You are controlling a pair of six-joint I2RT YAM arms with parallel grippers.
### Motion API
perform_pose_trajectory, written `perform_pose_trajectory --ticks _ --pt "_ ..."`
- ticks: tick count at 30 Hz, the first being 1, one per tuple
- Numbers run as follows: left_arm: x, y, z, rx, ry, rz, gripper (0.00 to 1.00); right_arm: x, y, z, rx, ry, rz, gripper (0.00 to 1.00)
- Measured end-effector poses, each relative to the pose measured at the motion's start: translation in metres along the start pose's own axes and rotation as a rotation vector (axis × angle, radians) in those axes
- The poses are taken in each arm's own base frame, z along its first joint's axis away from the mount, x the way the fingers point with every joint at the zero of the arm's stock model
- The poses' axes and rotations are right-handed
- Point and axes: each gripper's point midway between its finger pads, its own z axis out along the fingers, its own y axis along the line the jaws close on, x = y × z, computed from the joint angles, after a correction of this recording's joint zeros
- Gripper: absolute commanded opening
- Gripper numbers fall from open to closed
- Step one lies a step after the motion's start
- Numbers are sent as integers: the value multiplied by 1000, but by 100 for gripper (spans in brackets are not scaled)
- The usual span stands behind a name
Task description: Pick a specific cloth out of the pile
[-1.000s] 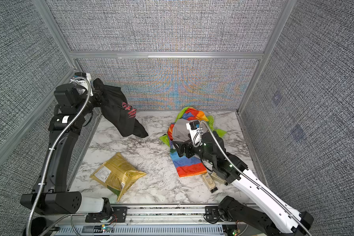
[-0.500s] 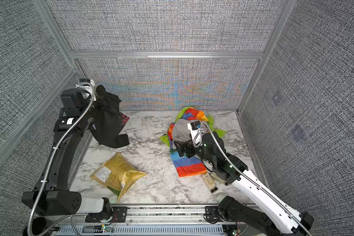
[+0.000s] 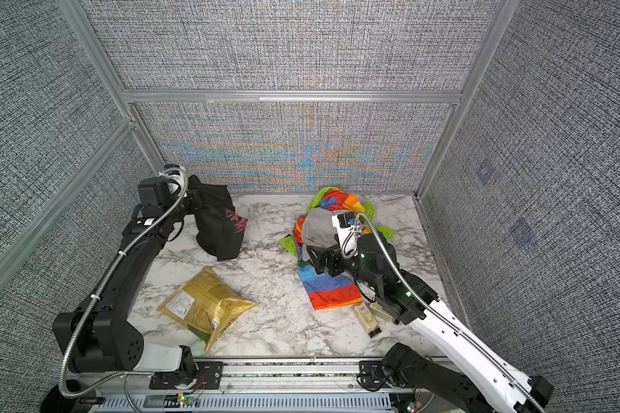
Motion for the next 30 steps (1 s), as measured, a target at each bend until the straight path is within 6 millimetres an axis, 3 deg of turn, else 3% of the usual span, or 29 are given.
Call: perform_pose_trajectory --ticks 4,7,12,19,23,30 --pt "32 20 9 -80 57 -30 0 3 0 5 4 21 -1 98" --pt "43 27 13 -103 72 -47 0 2 1 4 0 17 -1 98" --pt "50 26 18 -84 56 -80 0 4 2 4 -10 27 0 98" --pt "104 29 23 -83 129 -166 0 17 4 10 -35 54 23 98" --pt "120 26 25 -73 143 -183 2 19 7 15 -51 60 35 98" --pt "150 37 44 -109 196 -218 4 22 8 18 -54 70 45 98"
